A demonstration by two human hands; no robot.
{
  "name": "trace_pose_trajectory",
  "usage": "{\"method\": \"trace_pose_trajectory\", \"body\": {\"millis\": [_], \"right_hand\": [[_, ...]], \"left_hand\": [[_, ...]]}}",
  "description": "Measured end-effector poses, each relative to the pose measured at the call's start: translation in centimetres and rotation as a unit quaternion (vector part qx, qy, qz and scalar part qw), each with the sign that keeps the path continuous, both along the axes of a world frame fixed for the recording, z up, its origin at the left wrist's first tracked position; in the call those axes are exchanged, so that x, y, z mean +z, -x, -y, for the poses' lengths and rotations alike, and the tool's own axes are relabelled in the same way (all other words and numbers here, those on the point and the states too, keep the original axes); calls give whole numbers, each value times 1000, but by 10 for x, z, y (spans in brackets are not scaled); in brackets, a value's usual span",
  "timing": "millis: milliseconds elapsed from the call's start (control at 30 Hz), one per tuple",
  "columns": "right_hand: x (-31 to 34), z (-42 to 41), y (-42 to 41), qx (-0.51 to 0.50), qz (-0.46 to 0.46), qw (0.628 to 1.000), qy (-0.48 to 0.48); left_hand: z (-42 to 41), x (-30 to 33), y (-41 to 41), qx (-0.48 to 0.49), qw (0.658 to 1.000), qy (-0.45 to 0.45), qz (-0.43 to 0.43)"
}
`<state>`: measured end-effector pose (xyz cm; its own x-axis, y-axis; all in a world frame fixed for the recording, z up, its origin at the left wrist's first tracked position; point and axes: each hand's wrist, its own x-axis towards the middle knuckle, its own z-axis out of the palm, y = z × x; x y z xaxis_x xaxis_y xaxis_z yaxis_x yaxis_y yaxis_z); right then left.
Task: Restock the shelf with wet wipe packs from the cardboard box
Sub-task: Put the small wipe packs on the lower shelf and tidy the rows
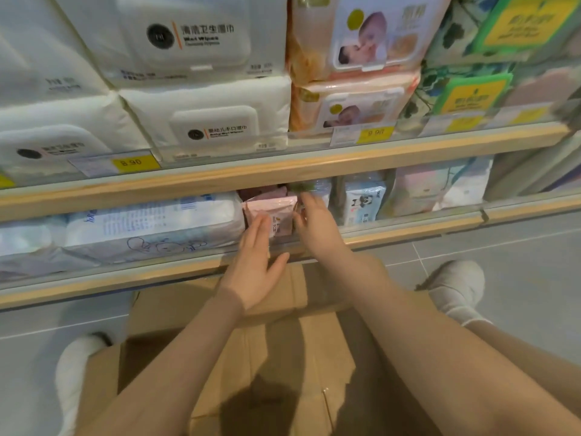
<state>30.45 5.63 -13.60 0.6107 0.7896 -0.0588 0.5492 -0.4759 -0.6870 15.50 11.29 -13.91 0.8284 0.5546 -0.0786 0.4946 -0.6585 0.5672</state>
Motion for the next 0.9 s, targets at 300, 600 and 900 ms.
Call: {"method": "trace_pose_trajectory", "body": {"millis": [300, 600, 900], "right_hand": [[-21, -21, -23, 20, 46, 997, 63], [-20, -19, -34, -39, -31, 998, 26], [-18, -54, -14, -119, 16, 990, 74]], "left_hand": [[14, -24, -18, 145, 980, 95, 98], [-9, -21, -45, 186, 938, 249, 154], [9, -28, -31, 153, 985, 33, 75]]}}
